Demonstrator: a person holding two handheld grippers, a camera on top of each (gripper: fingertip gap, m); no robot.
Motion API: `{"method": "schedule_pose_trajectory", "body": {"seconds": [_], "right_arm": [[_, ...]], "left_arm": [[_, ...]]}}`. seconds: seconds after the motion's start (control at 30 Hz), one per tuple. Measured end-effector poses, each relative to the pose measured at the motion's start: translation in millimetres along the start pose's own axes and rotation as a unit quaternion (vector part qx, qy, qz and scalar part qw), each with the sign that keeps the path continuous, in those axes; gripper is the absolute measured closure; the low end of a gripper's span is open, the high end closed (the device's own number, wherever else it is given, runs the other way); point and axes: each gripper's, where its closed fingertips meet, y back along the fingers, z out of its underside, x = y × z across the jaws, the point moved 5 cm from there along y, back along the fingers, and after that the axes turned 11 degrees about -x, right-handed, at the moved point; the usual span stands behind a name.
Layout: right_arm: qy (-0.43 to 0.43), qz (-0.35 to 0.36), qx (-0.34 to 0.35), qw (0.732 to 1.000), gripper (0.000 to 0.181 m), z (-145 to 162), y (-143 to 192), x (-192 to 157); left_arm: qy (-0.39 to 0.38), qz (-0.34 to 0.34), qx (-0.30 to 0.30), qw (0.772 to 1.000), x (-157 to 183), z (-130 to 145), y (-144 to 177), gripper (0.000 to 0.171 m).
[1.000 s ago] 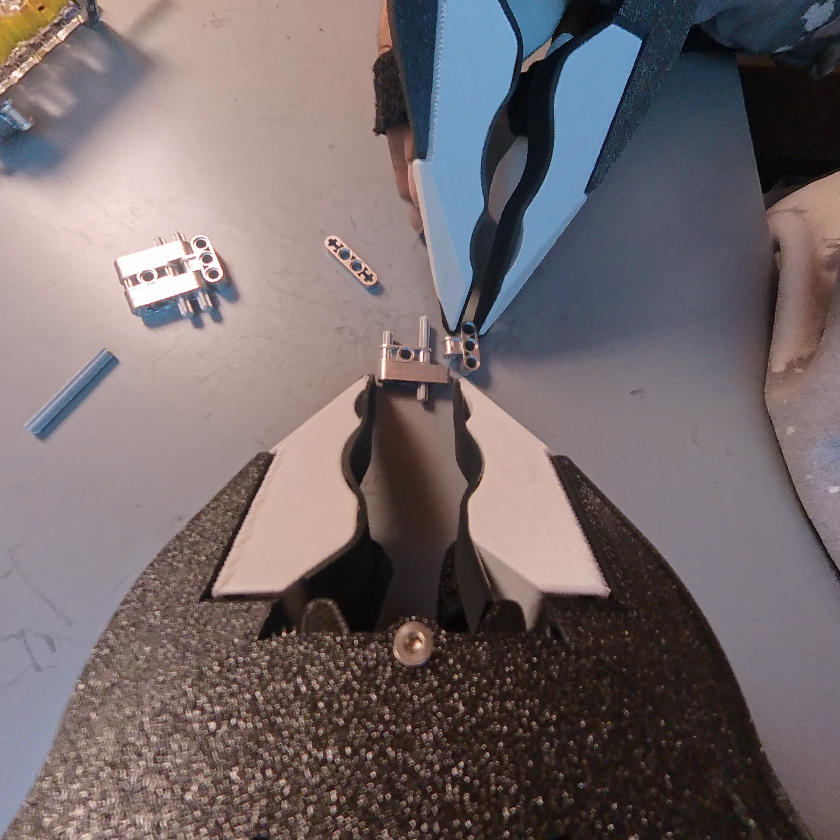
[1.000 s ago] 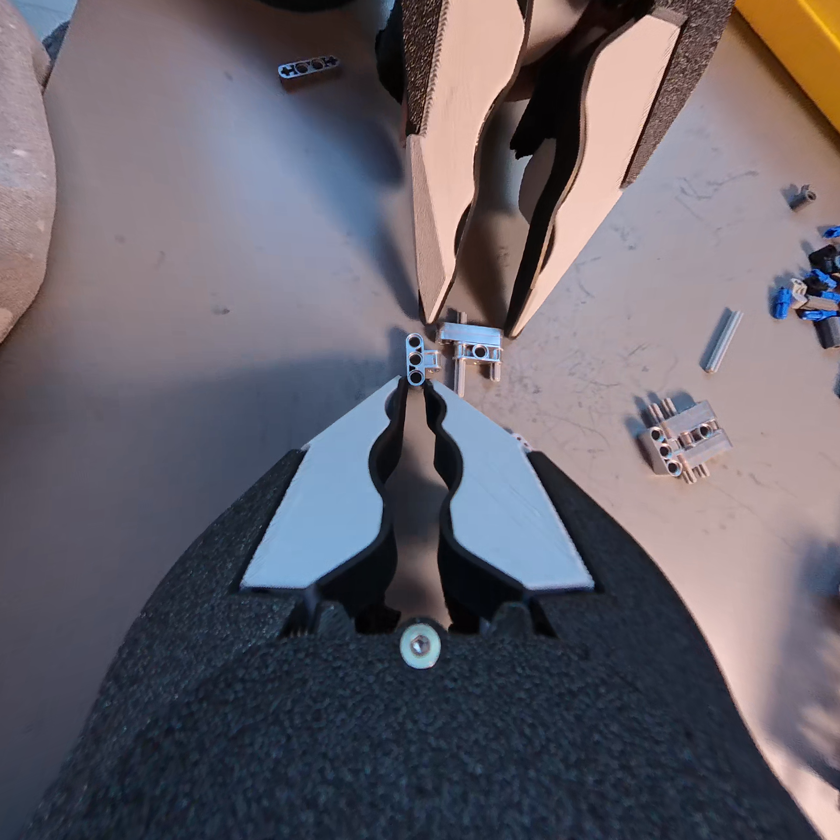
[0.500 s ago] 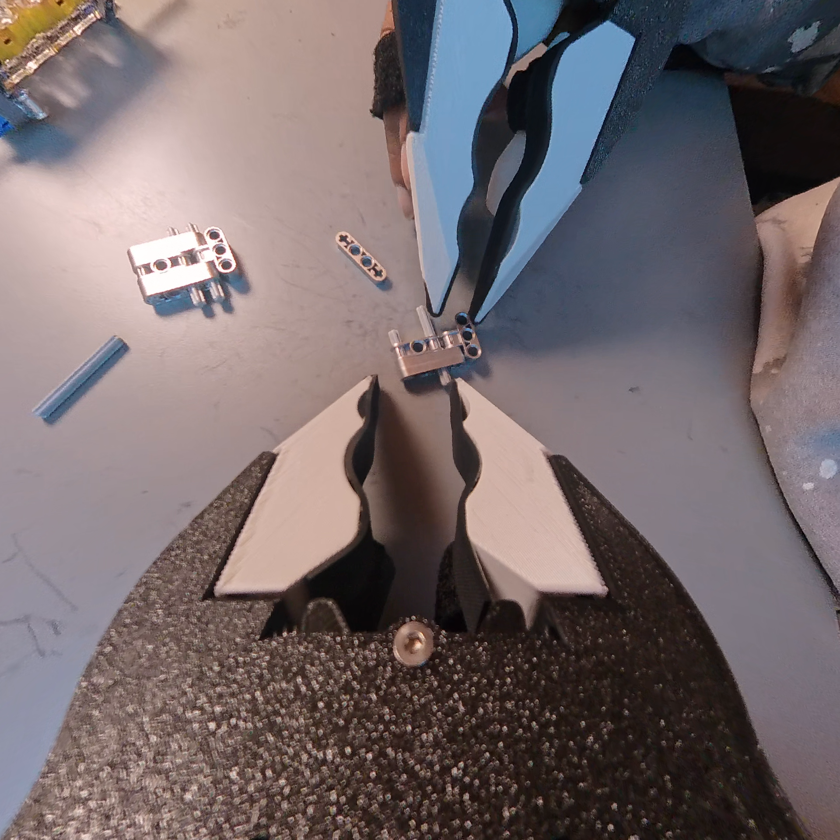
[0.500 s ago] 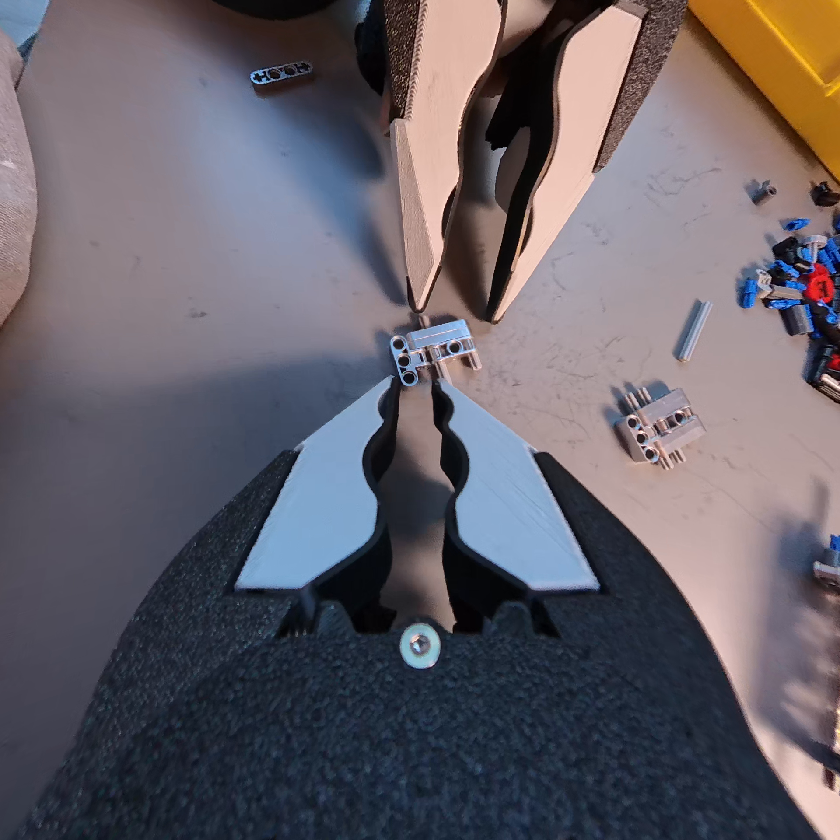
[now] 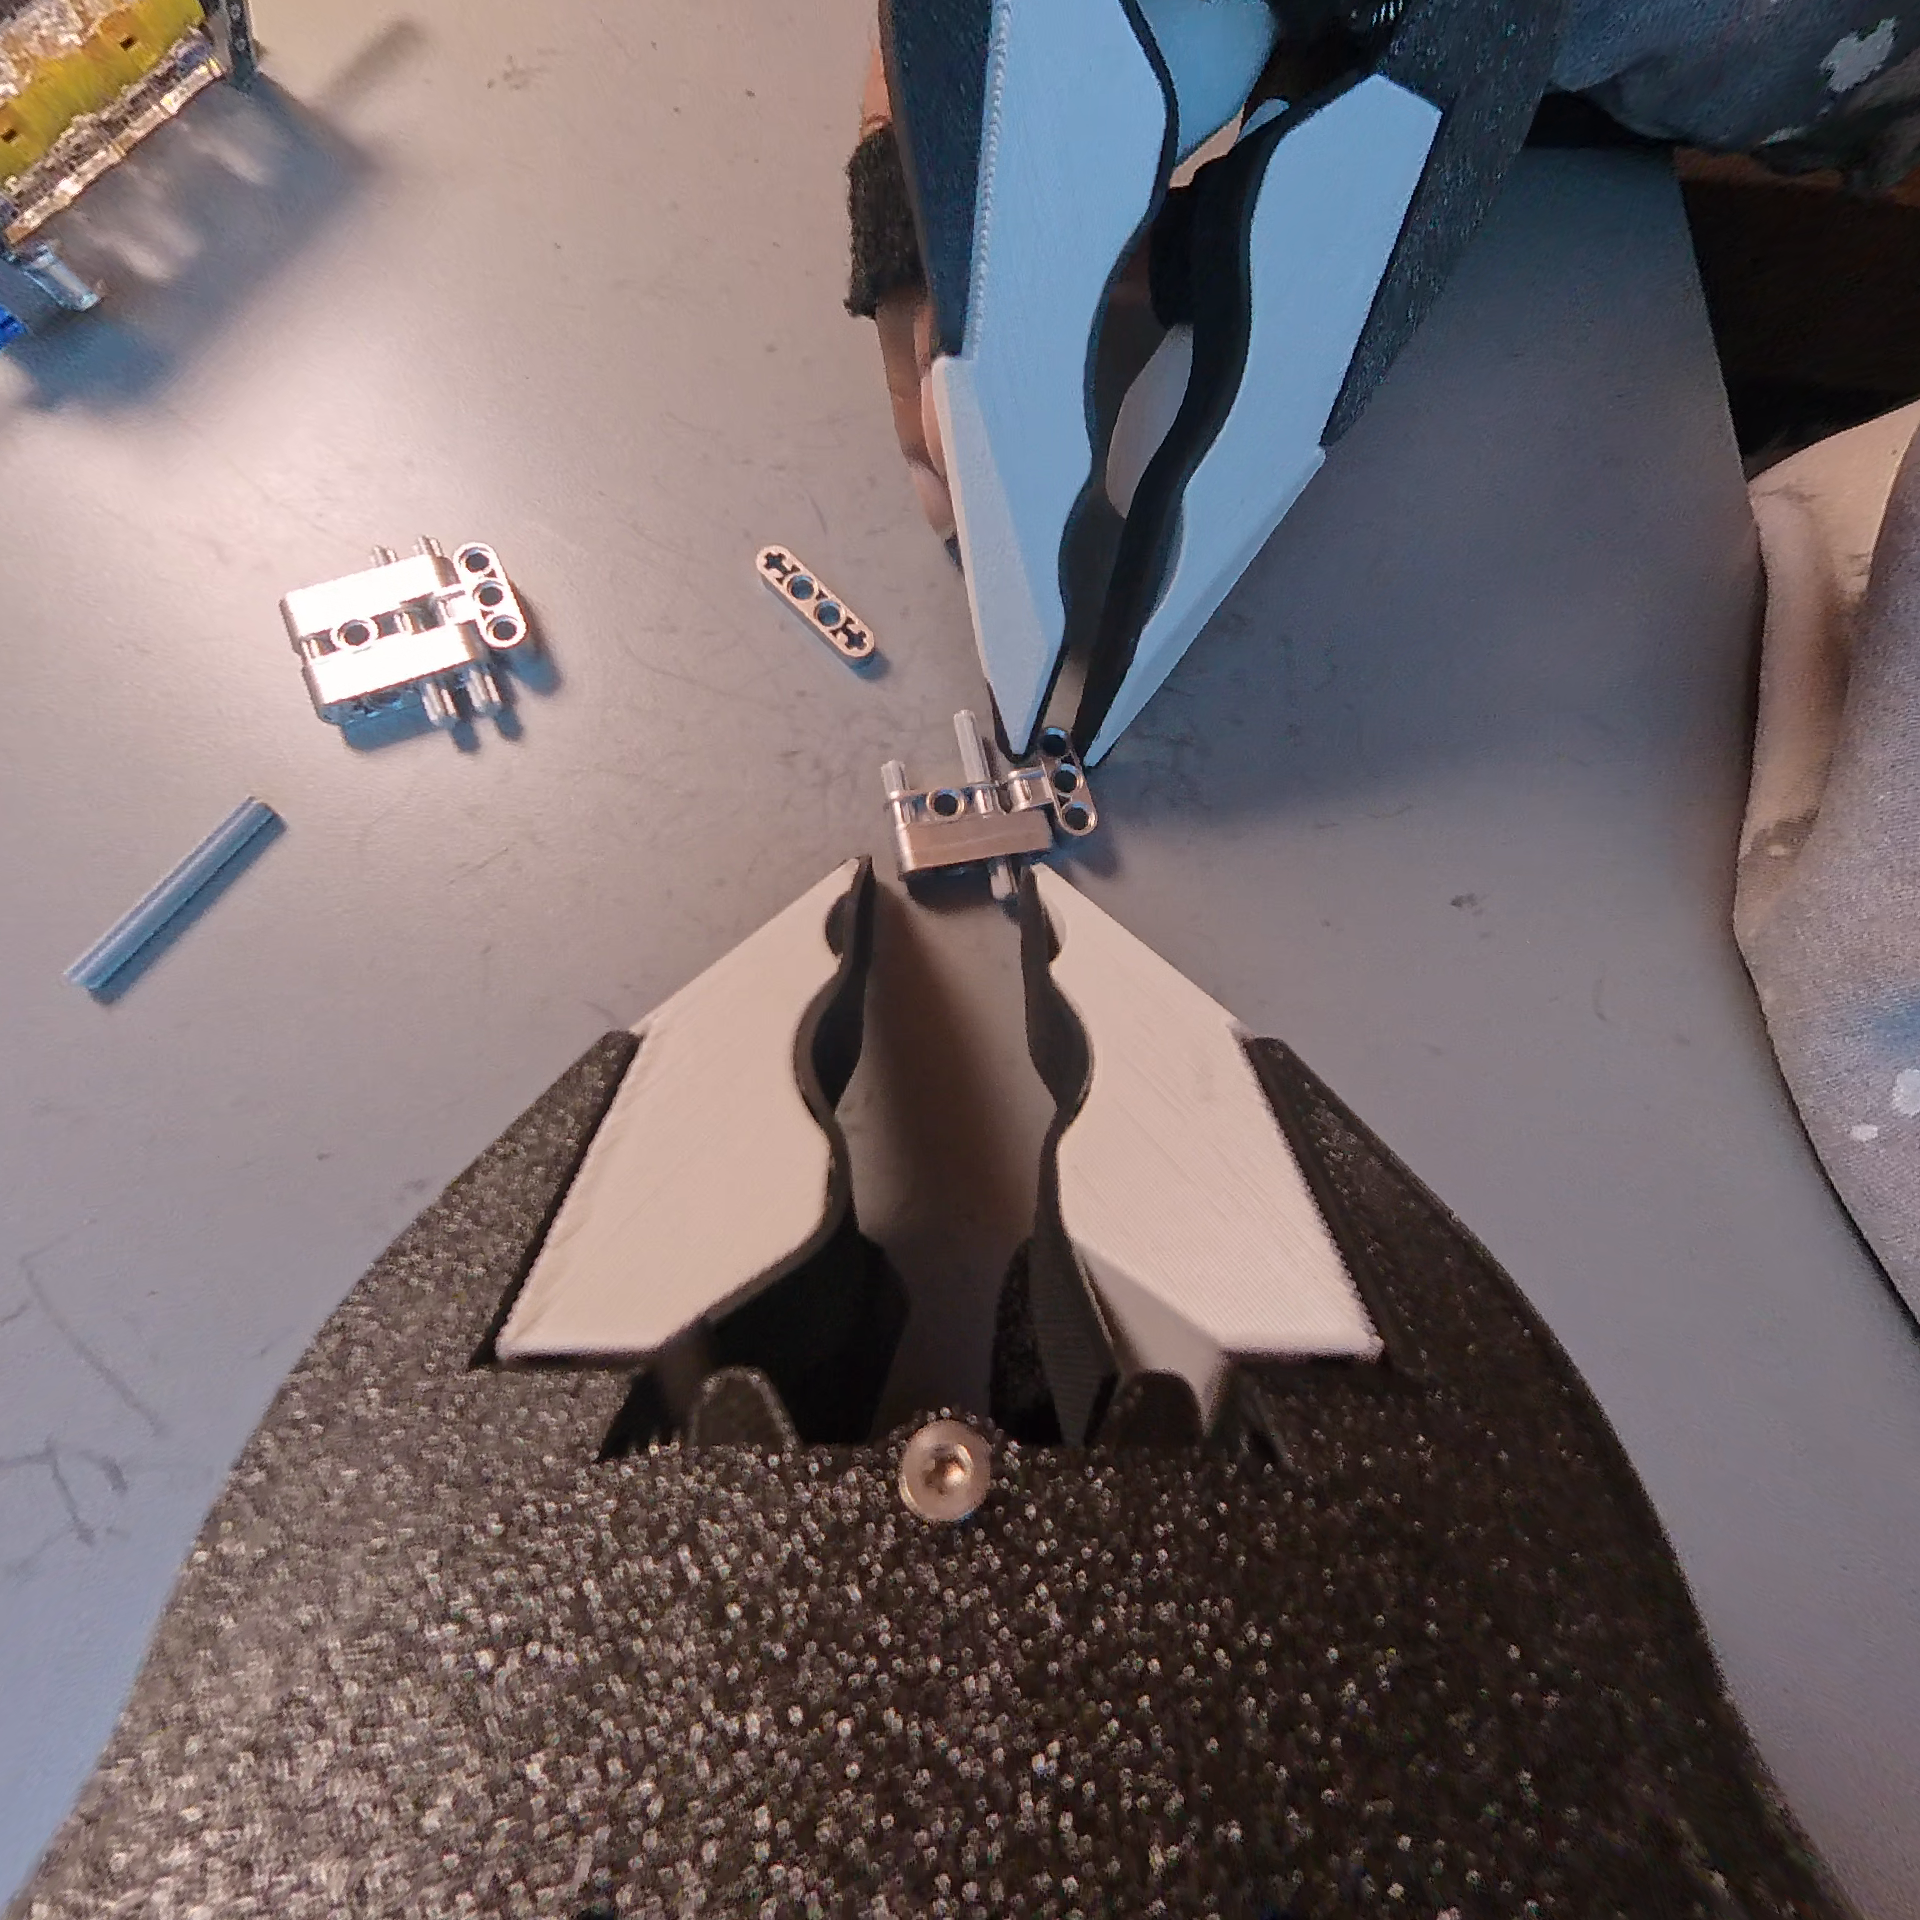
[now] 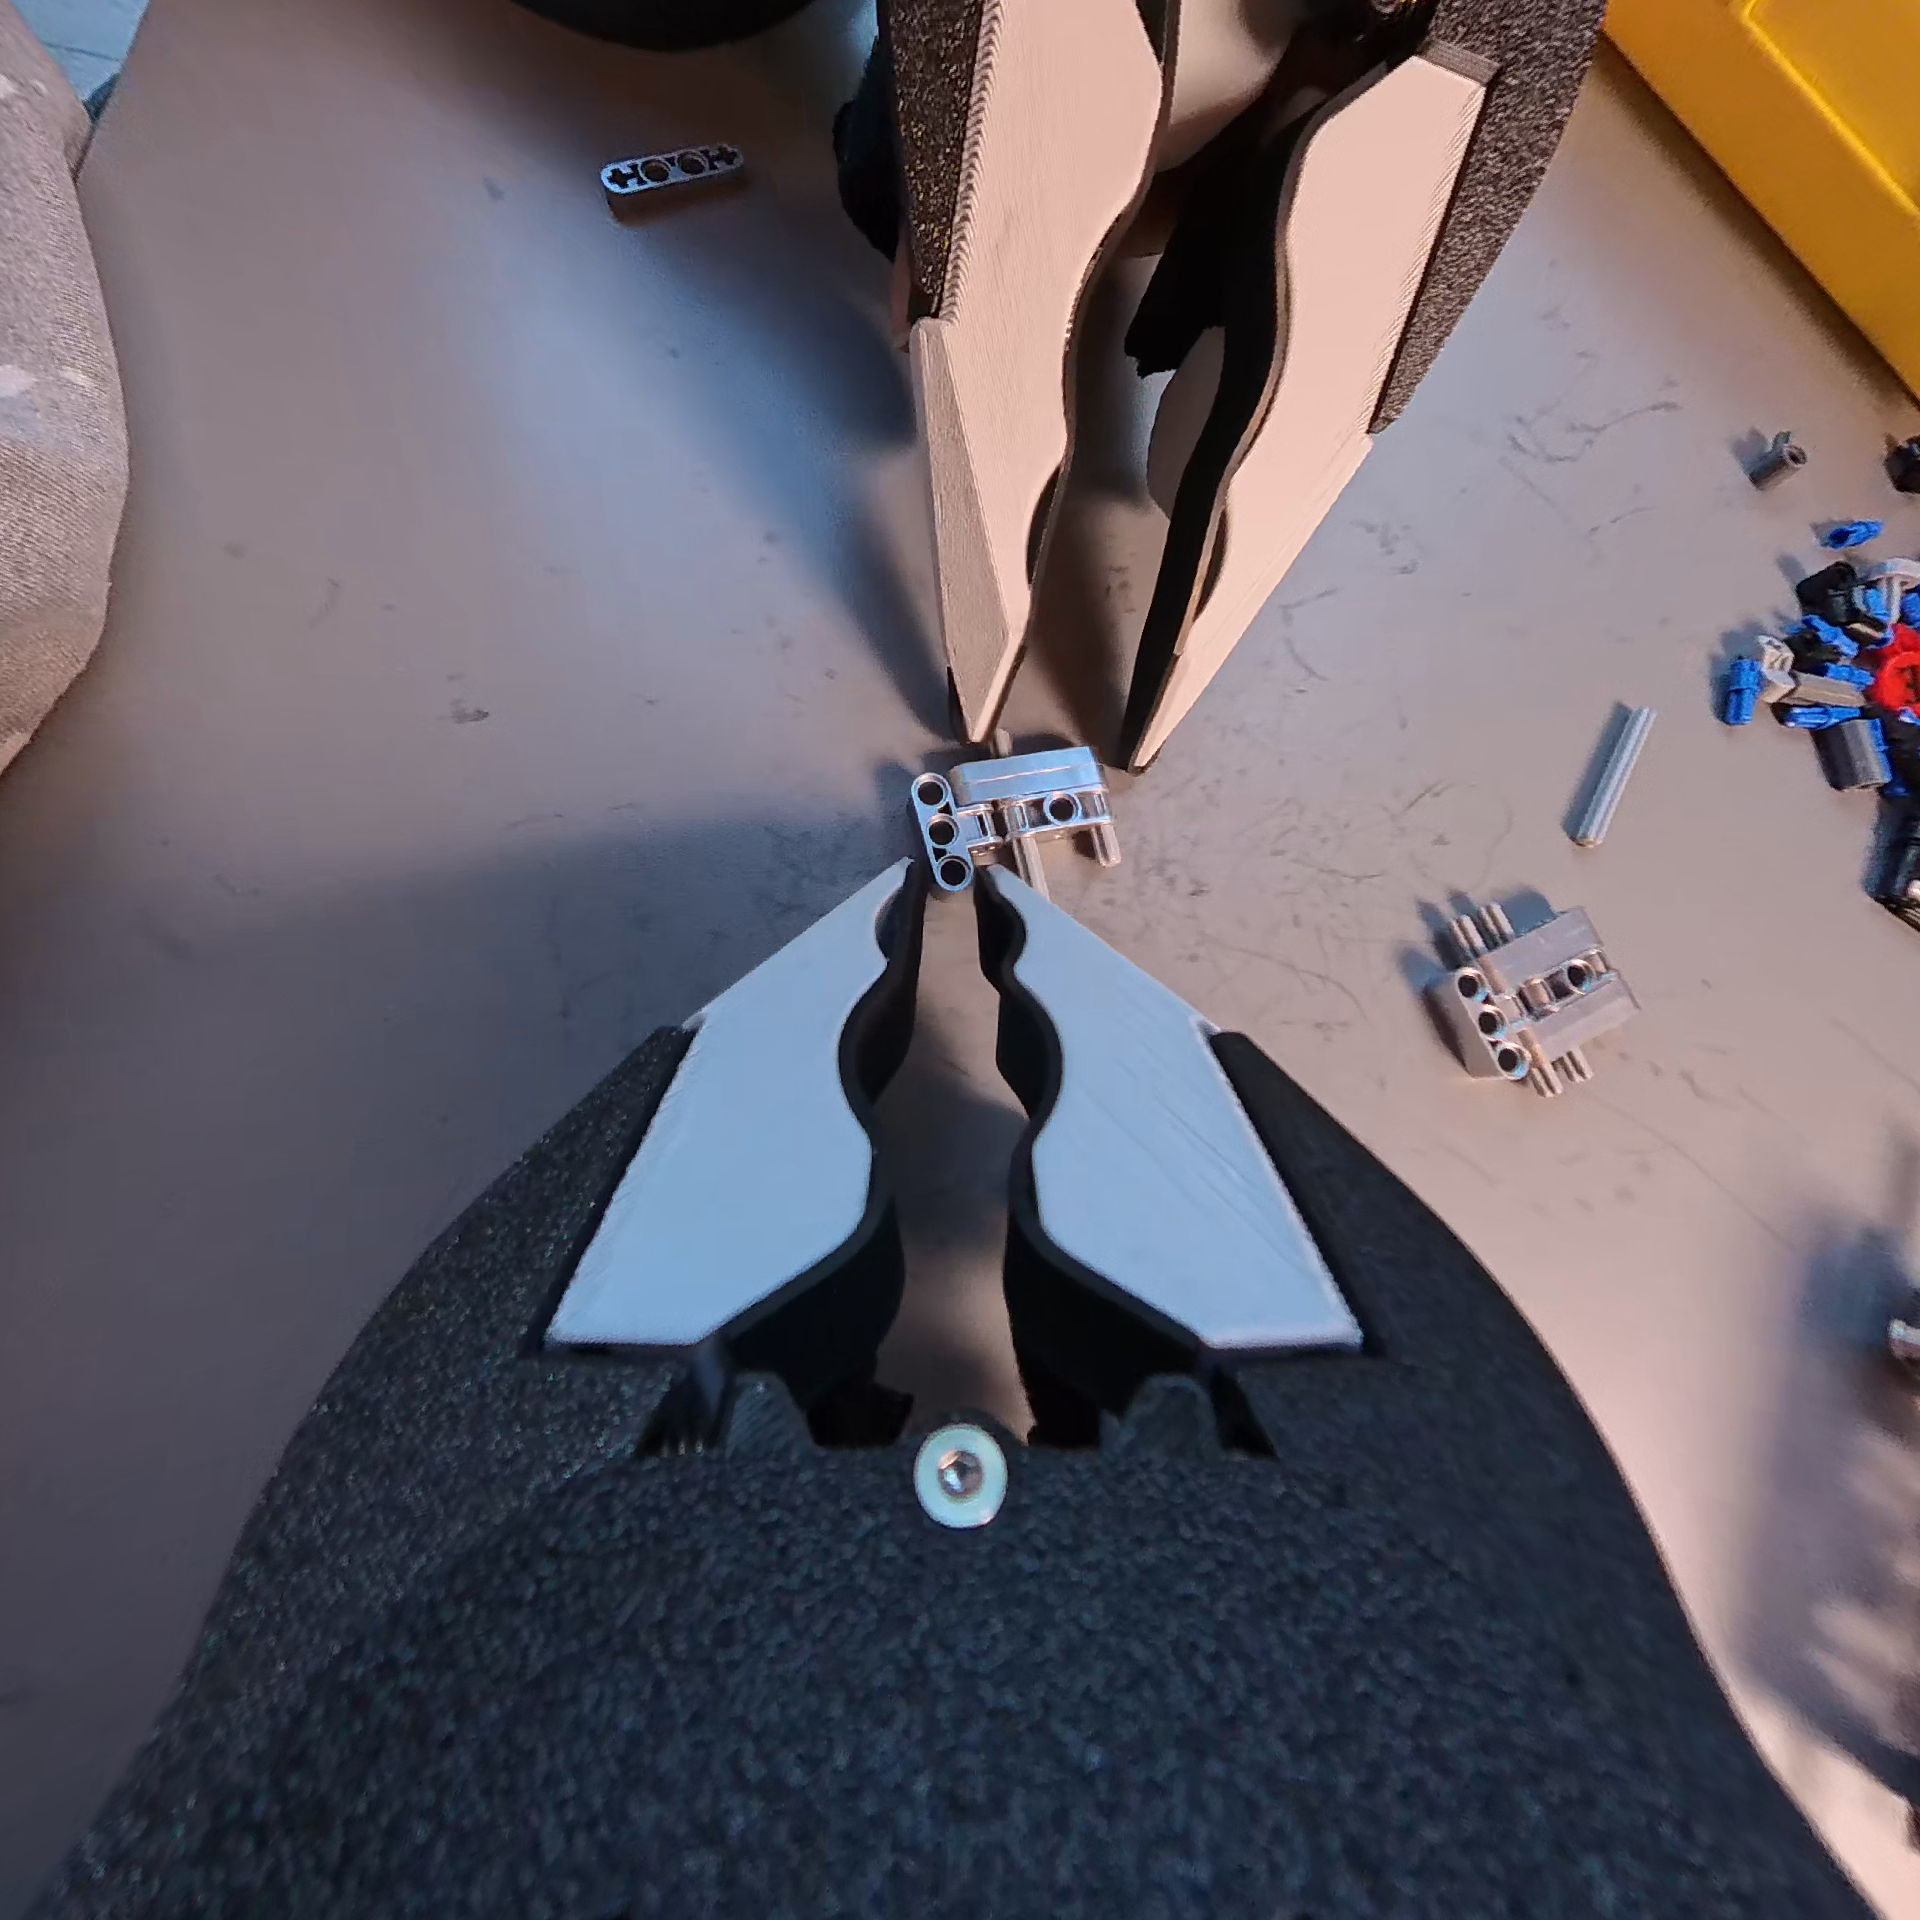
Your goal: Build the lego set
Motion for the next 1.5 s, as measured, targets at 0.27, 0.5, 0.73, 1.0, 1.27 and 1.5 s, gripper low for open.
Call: {"method": "schedule_pose_trajectory", "body": {"seconds": [0.27,0.5,0.73,1.0,1.27,1.5], "right_arm": [[0.002,0.001,0.000,1.000,0.175,-0.3,-0.3,-0.5],[0.005,-0.008,0.000,1.000,0.176,-0.2,0.4,-3.3],[0.047,-0.047,0.010,0.998,0.176,-18.3,-6.3,-27.7],[-0.031,0.018,0.059,0.998,0.160,-9.4,26.1,11.1],[-0.077,0.038,0.004,0.996,0.160,32.8,18.8,45.8],[-0.066,0.003,-0.019,0.998,0.175,29.3,11.9,40.3]], "left_arm": [[-0.003,-0.005,0.000,1.000,-0.5,0.0,-0.4,0.148],[-0.012,-0.013,-0.006,1.000,-1.7,2.3,1.6,0.149],[-0.011,-0.021,-0.007,1.000,-4.1,3.8,2.9,0.151],[-0.024,-0.009,-0.009,1.000,0.8,3.9,2.4,0.159],[-0.024,0.020,0.015,0.999,4.9,0.7,16.5,0.155],[-0.007,-0.014,-0.009,1.000,-0.6,1.4,1.6,0.144]]}}
